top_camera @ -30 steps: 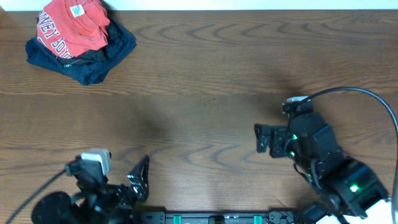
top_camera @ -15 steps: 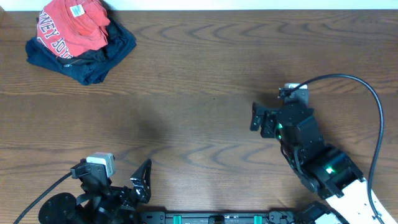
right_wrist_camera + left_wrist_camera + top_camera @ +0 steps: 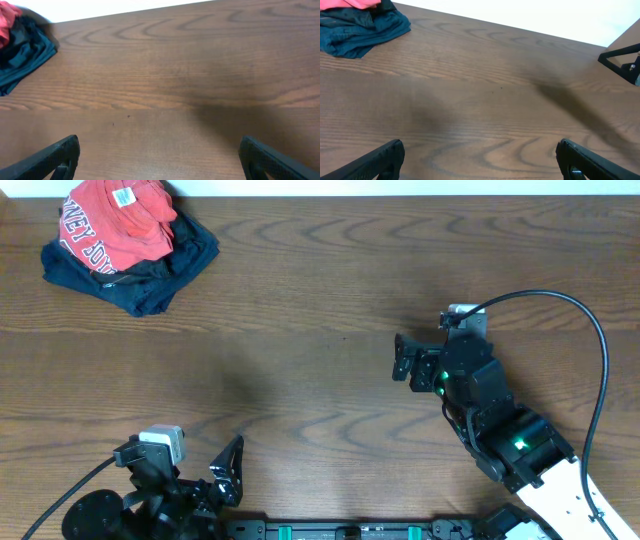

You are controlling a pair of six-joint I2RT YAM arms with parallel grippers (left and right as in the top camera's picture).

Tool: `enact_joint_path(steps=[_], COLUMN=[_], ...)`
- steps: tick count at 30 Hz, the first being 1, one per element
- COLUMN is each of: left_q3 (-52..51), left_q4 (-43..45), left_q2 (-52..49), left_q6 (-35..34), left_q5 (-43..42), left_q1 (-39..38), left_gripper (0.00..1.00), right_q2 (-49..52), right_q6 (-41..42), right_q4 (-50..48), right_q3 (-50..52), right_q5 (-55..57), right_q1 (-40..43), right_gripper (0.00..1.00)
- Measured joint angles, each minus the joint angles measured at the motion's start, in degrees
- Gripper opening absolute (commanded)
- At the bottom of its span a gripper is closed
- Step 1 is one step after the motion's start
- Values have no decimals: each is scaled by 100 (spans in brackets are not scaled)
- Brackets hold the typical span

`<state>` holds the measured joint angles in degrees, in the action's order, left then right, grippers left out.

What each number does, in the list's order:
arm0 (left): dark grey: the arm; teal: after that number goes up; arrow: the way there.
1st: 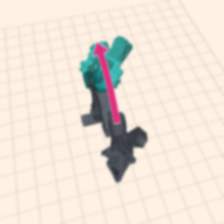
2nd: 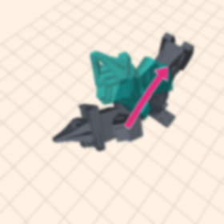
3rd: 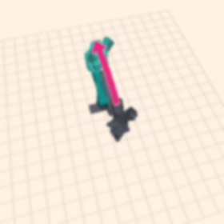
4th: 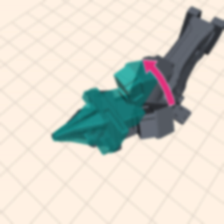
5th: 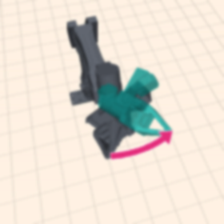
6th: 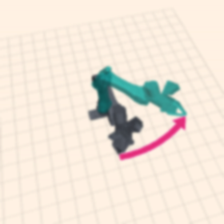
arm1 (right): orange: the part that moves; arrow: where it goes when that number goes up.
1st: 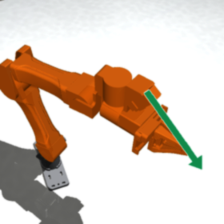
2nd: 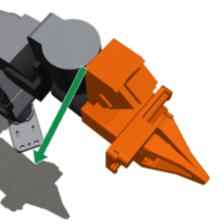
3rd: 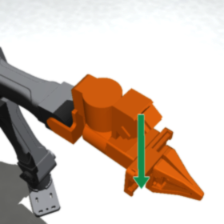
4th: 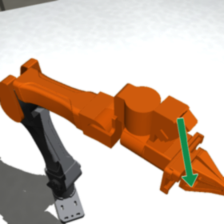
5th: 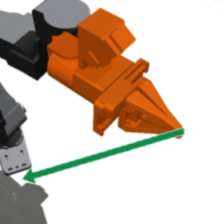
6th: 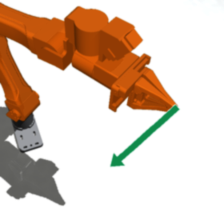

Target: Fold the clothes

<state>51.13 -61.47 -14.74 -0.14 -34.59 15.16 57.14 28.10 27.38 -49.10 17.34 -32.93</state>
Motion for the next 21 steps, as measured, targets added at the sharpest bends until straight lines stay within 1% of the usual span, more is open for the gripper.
enact_joint_path(steps=[6,13,16,19,21], left_q3=[0,0,0,-2,-2], left_q4=[2,2,4,9,4], left_q2=[0,0,0,0,0], left_q6=[0,0,0,0,0], left_q5=[0,0,0,2,2], left_q1=[0,0,0,0,0], left_gripper=[98,98,98,98,98], right_q2=[4,-50,-376,-1014,-1563], right_q6=[-2,-2,0,0,4], right_q4=[243,195,-127,-798,-1495], right_q3=[0,68,439,1176,1827], right_q5=[42,42,-39,-291,-542], right_q1=[0,103,446,973,1370], right_gripper=[99,99,99,99,99])
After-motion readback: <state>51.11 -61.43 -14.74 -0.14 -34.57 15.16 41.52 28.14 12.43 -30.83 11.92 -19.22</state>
